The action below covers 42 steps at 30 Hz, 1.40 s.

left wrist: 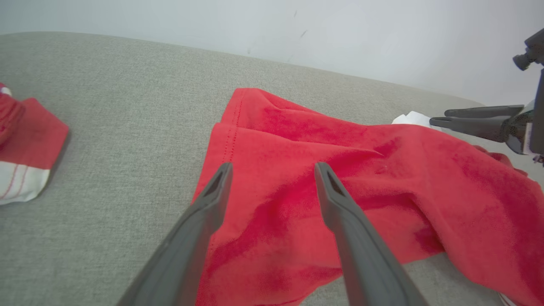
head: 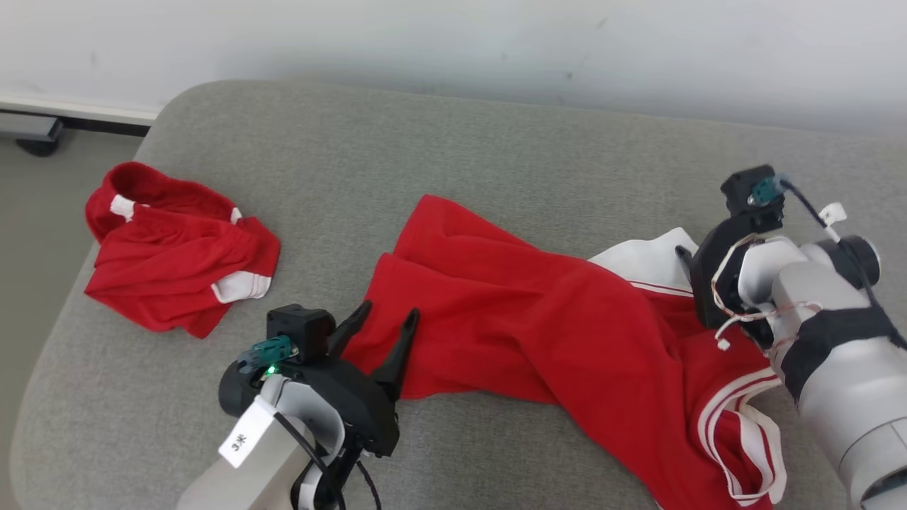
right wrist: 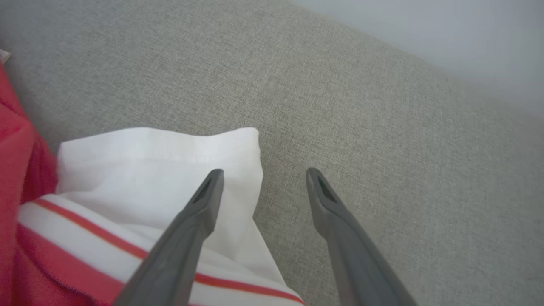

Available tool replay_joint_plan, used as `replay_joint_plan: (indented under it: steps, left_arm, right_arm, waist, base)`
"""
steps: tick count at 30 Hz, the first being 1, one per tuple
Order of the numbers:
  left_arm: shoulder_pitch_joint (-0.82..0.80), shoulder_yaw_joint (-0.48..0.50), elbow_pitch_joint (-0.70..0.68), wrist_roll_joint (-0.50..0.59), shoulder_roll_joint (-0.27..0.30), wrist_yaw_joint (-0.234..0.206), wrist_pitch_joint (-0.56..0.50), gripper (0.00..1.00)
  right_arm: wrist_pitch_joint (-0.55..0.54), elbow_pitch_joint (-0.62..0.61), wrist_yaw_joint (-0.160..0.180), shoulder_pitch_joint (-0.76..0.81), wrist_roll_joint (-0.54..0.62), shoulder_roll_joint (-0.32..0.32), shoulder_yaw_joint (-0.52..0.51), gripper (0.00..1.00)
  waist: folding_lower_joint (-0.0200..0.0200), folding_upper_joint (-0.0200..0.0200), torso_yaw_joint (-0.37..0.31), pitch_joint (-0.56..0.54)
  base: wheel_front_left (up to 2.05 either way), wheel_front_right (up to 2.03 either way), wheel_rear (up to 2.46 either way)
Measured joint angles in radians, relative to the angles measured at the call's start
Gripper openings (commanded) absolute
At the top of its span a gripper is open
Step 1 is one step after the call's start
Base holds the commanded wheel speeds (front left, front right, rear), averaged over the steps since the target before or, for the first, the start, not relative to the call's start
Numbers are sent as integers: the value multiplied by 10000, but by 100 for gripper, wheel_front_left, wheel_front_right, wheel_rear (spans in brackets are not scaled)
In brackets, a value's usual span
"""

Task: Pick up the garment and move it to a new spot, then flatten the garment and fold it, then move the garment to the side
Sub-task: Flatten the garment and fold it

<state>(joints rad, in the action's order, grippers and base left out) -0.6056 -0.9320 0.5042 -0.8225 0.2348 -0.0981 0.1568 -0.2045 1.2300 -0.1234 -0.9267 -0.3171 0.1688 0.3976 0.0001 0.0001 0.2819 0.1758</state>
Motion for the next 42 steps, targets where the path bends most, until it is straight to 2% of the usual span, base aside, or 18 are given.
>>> replay_joint_plan:
  steps: [8, 14, 15, 16, 17, 23, 26, 34, 42]
  left_arm:
    - [-307, -146, -151, 40, -374, -2, -109, 100]
    - [-329, -140, -268, 42, -341, -63, -109, 100]
    - [-329, -128, -282, 42, -318, -65, -109, 100]
    - [-328, -117, -284, 42, -291, -67, -107, 100]
    - [-327, -105, -280, 42, -270, -69, -107, 100]
    - [-304, 13, -263, 38, -105, -73, -94, 100]
    - [-293, 52, -259, 36, -96, -73, -75, 100]
    - [-124, 249, -180, -8, 217, -86, 12, 100]
    - [-108, 504, -121, -54, 614, -159, 27, 100]
  right_arm:
    - [-777, 324, -2, -670, -144, 290, 61, 100]
    - [-1398, 516, -2, -673, -92, 303, 196, 100]
    - [-1519, 529, -2, -673, -88, 276, 245, 95]
    - [-1611, 527, -2, -676, -61, 257, 297, 30]
    - [-1668, 525, -2, -682, -58, 257, 301, 0]
    - [-1825, 502, -13, -857, 29, 117, 506, 0]
    - [-1476, 322, -13, -863, 100, 169, 633, 0]
    - [324, -679, -13, -1267, 86, 629, 673, 0]
    - [2562, -1507, -13, -611, -347, 1212, 334, 0]
  waist:
    - [0, 0, 689, 211]
    - [0, 0, 1141, 398]
    - [0, 0, 1185, 439]
    - [0, 0, 1220, 482]
    - [0, 0, 1248, 519]
    - [0, 0, 1207, 561]
    - [0, 0, 1112, 527]
    - [0, 0, 750, 406]
    - [0, 0, 57, 282]
  base:
    - [0, 0, 0]
    - [0, 0, 0]
    - [0, 0, 0]
    - [0, 0, 0]
    - [0, 0, 0]
    - [0, 0, 0]
    - [0, 0, 0]
    - [0, 0, 0]
    - [0, 0, 0]
